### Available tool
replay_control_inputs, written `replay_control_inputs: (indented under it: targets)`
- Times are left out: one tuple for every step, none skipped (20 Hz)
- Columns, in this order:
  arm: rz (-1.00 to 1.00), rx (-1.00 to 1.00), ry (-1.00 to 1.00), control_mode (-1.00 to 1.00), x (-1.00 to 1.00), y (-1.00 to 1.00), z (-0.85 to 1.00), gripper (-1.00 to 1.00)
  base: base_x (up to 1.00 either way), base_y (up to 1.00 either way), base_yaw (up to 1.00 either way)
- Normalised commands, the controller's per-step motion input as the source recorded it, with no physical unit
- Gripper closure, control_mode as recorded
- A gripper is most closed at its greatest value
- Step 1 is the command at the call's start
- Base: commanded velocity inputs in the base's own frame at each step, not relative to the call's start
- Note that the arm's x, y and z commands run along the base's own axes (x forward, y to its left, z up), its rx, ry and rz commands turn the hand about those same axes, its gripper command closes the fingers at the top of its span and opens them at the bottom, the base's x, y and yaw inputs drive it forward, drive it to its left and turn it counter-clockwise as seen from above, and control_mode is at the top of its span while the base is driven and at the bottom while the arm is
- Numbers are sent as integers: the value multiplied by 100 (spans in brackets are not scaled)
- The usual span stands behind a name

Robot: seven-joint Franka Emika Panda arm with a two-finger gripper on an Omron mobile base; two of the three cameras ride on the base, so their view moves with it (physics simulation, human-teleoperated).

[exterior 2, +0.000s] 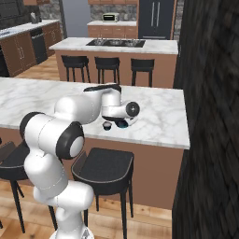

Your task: Stack the yogurt containers by placing the smaller containers on top of the larger containers.

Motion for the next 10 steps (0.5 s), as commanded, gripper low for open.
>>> replay_control_inputs:
  targets:
    - [0, 0, 0, -100, 3, 0, 0, 100, 0, 0, 0]
    - [0, 0, 0, -100, 11, 0, 0, 100, 0, 0, 0]
    - [0, 0, 0, -100, 12, 0, 0, 100, 0, 0, 0]
    - [0, 0, 0, -100, 12, 0, 0, 100, 0, 0, 0]
    - [0, 0, 0, -100, 13, 0, 0, 100, 0, 0, 0]
    - [0, 0, 0, -100, 14, 0, 0, 100, 0, 0, 0]
    - [0, 0, 0, -100, 19, 0, 0, 100, 0, 0, 0]
    - [0, 0, 0, -100, 19, 0, 0, 100, 0, 0, 0]
    - [0, 0, 0, -100, 22, 0, 0, 100, 0, 0, 0]
    - [0, 0, 0, -100, 24, 0, 0, 100, 0, 0, 0]
